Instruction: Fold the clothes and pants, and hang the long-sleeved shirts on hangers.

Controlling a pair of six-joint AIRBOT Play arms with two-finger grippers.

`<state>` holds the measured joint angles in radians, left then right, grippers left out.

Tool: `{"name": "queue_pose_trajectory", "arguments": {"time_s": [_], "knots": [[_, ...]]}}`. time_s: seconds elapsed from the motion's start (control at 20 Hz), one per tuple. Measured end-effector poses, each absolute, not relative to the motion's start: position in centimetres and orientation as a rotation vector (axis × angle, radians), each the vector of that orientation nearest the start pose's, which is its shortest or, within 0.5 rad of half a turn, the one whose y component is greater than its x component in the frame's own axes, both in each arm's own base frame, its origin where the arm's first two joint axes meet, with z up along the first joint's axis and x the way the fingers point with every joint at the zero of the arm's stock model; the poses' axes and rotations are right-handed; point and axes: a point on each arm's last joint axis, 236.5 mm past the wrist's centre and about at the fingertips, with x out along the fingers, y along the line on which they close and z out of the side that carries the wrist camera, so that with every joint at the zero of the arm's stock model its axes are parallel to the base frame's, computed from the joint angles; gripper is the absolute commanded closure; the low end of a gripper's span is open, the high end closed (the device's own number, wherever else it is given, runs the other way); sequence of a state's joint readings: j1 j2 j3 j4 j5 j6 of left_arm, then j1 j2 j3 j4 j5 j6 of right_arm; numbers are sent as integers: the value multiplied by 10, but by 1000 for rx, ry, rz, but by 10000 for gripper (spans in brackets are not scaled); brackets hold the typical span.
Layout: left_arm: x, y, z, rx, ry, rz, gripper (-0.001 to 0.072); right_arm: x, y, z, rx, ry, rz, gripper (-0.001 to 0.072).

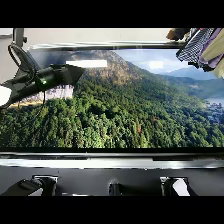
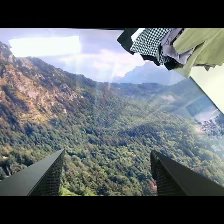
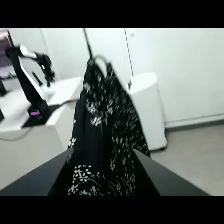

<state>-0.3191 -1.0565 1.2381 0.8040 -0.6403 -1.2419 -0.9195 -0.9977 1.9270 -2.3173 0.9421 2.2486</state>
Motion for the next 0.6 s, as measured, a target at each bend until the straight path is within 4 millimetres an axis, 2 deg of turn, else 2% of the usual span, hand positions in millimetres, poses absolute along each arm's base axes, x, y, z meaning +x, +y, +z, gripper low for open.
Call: {"name": "queue_pose_trajectory", "arguments": {"time_s": [0.1, 0.15, 0.25, 0.35, 0.45, 0.5, 0.6], "knots": [[402, -236, 255, -328, 437, -682, 92, 81, -305, 546, 123, -366, -1420, 171], [402, -236, 255, -328, 437, -682, 91, 83, -294, 552, 138, -395, -1372, 170], [402, -236, 254, -323, 438, -681, 92, 107, -274, 559, 179, -414, -1219, 171], [399, -236, 249, -306, 456, -687, 92, 163, -252, 554, 224, -358, -984, 174], [394, -237, 241, -273, 490, -696, 92, 238, -223, 533, 258, -232, -716, 189], [391, -236, 235, -256, 513, -696, 92, 271, -207, 516, 275, -152, -606, 242], [385, -229, 223, -208, 564, -673, 90, 330, -167, 468, 275, 57, -411, 243]]}}
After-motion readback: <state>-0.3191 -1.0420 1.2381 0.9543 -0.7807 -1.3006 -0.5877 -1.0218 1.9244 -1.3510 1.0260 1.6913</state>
